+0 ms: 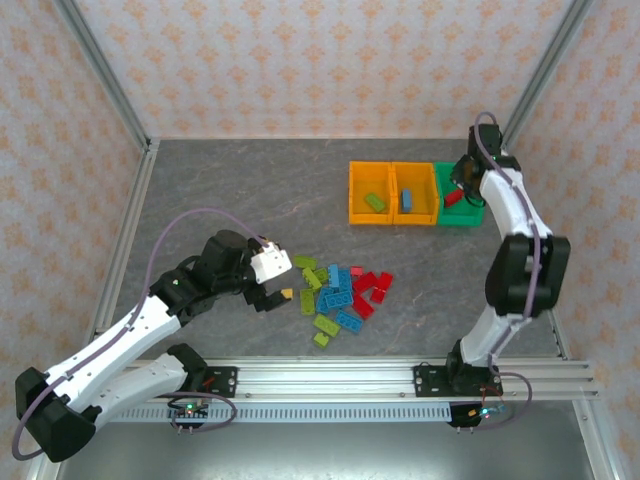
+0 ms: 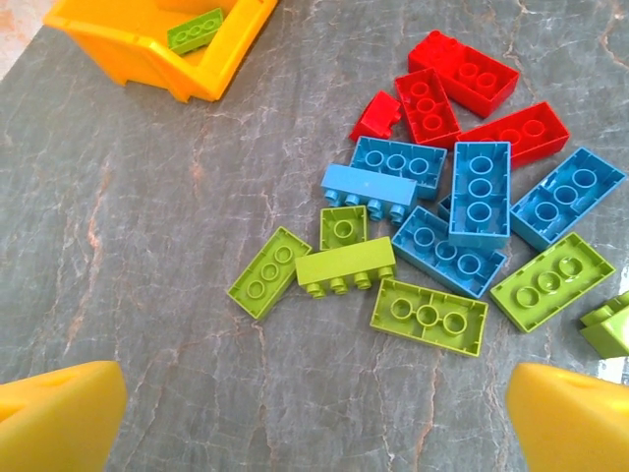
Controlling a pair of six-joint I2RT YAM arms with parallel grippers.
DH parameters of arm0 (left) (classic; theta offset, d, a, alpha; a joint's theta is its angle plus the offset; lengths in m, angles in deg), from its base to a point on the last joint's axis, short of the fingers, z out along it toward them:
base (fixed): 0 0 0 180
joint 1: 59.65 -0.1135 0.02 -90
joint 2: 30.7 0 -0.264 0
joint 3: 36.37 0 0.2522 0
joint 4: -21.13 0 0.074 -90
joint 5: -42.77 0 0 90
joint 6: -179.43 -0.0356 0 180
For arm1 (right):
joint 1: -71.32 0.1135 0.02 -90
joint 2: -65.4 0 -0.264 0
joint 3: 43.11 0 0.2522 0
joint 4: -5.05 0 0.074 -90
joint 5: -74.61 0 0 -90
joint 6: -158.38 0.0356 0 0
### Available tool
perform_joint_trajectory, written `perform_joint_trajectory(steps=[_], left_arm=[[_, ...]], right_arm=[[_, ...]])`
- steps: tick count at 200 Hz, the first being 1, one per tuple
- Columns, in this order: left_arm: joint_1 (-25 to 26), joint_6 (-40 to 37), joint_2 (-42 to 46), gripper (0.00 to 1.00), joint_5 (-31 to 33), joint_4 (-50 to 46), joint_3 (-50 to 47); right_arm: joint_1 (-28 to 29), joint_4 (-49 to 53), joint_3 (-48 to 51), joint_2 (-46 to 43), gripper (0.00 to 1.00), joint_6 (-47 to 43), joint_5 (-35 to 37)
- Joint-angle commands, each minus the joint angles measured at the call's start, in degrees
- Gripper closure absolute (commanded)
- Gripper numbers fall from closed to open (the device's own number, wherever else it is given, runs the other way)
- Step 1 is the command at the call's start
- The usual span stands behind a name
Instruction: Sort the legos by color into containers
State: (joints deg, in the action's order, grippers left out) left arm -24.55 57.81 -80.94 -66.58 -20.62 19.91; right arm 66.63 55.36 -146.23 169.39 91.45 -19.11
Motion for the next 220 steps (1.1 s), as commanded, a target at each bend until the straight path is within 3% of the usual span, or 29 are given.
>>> perform_joint_trajectory(steps=[1, 37, 62, 85, 107, 137, 170, 220], left_arm=[[-0.46, -1.38, 2.23, 0.0, 3.11, 0.21, -0.29], [-0.63, -0.64, 2.01, 0.0, 4.45, 1.17, -0.65], [-1.55, 2.82, -0.02, 0.0, 3.87, 2.81, -0.1], [-2.9, 9.01, -2.71, 0.0, 4.54, 5.12, 1.21], [-3.72, 19.51, -7.21, 0.0, 9.08, 5.38, 5.02], [-3.39, 42.84, -15.87, 0.07, 17.43, -0.33, 13.67], [-2.71, 64.91, -23.87, 0.16, 16.96, -1.72, 15.94], [1.35, 92.16, -38.54, 0.19, 18.21, 1.24, 17.93]], right_arm=[[-1.11, 5.79, -7.17, 8.9, 0.71, -1.27, -1.56], [-1.26, 7.28, -9.52, 11.06, 0.56, -0.5, -2.23], [-1.22, 7.61, -6.94, 6.72, 0.45, -0.32, -1.9], [-1.23, 8.48, -2.68, 0.1, 0.43, 0.45, -3.2], [-0.5, 7.97, 5.64, -9.99, 0.39, 2.62, -6.84], [3.9, 10.02, 15.71, -25.27, 0.34, -0.07, -14.44], [13.69, 16.97, 22.75, -37.91, 0.3, -2.16, -21.48], [27.48, 20.83, 26.61, -42.48, 0.24, 1.89, -26.58]])
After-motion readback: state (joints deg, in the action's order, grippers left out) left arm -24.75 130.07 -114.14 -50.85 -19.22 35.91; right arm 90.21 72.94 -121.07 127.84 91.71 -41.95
